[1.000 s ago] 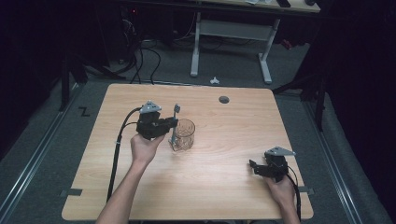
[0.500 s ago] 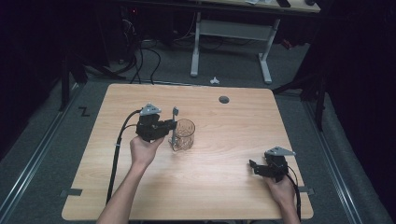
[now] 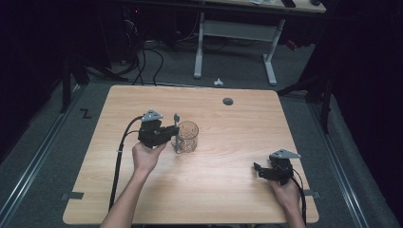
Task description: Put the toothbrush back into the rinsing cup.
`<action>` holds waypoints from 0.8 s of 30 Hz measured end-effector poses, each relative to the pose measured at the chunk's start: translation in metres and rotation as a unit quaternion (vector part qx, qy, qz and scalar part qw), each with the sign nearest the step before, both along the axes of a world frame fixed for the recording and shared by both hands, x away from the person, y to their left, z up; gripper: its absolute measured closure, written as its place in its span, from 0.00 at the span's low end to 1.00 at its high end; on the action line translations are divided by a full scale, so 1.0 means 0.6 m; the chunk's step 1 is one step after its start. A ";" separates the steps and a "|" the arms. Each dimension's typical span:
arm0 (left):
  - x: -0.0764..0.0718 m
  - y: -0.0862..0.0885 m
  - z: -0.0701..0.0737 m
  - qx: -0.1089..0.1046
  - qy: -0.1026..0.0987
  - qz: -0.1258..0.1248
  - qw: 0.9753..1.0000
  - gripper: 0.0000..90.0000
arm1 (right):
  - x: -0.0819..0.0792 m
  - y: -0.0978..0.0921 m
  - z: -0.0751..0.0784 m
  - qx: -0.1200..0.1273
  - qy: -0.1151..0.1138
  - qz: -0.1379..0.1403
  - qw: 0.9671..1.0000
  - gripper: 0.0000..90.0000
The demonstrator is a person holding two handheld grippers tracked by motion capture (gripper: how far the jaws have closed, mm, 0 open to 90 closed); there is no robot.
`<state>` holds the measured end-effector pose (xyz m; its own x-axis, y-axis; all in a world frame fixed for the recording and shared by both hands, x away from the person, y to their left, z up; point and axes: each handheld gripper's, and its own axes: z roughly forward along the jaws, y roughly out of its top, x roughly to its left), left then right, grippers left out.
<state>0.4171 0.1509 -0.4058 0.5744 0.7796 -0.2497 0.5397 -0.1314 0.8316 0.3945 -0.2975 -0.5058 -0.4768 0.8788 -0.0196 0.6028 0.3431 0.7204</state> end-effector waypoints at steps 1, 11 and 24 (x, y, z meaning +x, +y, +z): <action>0.000 0.000 -0.001 0.000 0.000 0.001 1.000 0.88 | 0.000 0.000 0.000 0.000 0.000 0.000 1.000 0.25; -0.004 -0.009 -0.006 0.027 -0.004 -0.001 1.000 0.87 | 0.000 0.000 0.000 0.000 0.000 0.000 1.000 0.25; -0.005 -0.007 -0.018 0.024 0.004 0.001 1.000 0.87 | 0.000 0.000 0.000 0.000 0.000 0.000 1.000 0.25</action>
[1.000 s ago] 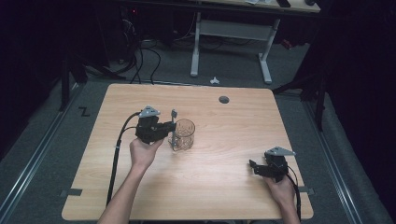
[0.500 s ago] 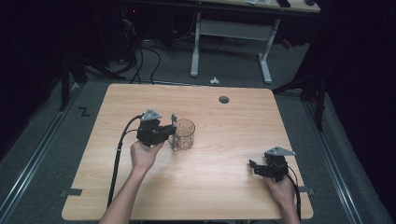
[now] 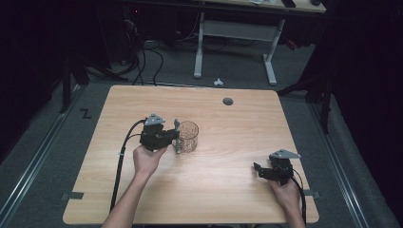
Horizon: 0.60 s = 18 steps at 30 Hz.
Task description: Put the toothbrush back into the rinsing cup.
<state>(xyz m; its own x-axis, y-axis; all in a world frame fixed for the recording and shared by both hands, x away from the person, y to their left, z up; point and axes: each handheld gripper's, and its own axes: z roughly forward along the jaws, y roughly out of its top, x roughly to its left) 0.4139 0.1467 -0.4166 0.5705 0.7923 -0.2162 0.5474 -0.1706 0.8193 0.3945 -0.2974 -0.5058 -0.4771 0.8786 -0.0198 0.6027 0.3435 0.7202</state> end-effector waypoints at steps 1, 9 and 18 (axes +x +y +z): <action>0.000 0.000 0.000 0.001 0.000 0.000 1.000 0.87 | 0.000 0.000 0.000 0.000 0.000 0.000 1.000 0.25; -0.001 0.002 0.000 0.002 -0.002 0.002 1.000 0.84 | 0.000 0.000 0.000 0.000 0.000 0.000 1.000 0.25; -0.005 0.008 0.004 -0.002 -0.008 0.011 1.000 0.67 | 0.000 0.000 0.000 0.000 0.000 0.000 1.000 0.25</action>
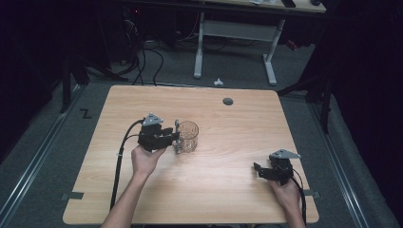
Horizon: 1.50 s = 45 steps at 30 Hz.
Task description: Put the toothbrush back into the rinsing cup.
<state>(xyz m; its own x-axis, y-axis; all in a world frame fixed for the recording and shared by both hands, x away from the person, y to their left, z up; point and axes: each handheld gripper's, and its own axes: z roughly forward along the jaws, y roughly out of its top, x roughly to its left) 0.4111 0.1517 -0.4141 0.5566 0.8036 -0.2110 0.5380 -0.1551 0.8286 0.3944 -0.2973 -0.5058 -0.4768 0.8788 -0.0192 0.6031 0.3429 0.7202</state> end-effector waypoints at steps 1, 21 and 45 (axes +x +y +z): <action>0.000 0.001 0.001 0.000 -0.002 0.002 1.000 0.65 | 0.000 0.000 0.000 0.000 0.000 0.000 1.000 0.25; -0.029 0.025 0.024 0.004 -0.032 0.020 0.999 0.56 | 0.000 0.000 0.000 0.000 0.000 0.000 1.000 0.25; -0.055 0.055 0.044 0.003 -0.056 0.040 0.998 0.55 | 0.000 0.000 0.000 0.000 0.000 0.000 1.000 0.25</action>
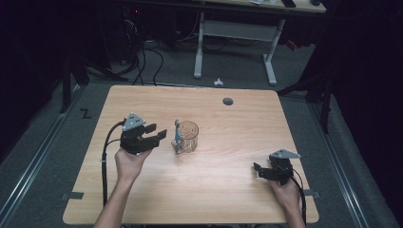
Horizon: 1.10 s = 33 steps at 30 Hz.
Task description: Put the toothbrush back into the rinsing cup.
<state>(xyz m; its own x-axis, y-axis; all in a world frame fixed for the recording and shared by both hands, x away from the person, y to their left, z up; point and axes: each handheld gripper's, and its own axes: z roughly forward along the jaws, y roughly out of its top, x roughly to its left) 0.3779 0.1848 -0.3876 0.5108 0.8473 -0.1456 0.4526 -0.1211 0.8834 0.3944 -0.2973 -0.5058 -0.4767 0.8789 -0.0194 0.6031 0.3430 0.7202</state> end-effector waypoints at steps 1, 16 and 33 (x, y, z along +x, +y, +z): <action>-0.001 0.001 0.000 0.000 -0.001 0.001 1.000 0.55 | 0.000 0.000 0.000 0.000 0.000 0.000 1.000 0.25; -0.014 0.018 0.007 0.003 -0.006 0.012 1.000 0.54 | 0.000 0.000 0.000 0.000 0.000 0.000 1.000 0.25; -0.033 0.043 0.006 0.000 -0.007 0.029 1.000 0.53 | 0.000 0.000 0.000 0.000 0.000 0.000 1.000 0.25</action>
<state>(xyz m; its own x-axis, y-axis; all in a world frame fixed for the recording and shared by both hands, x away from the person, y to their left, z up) 0.3582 0.2105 -0.3839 0.4632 0.8752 -0.1397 0.4471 -0.0946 0.8895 0.3944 -0.2973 -0.5058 -0.4766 0.8789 -0.0193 0.6031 0.3429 0.7202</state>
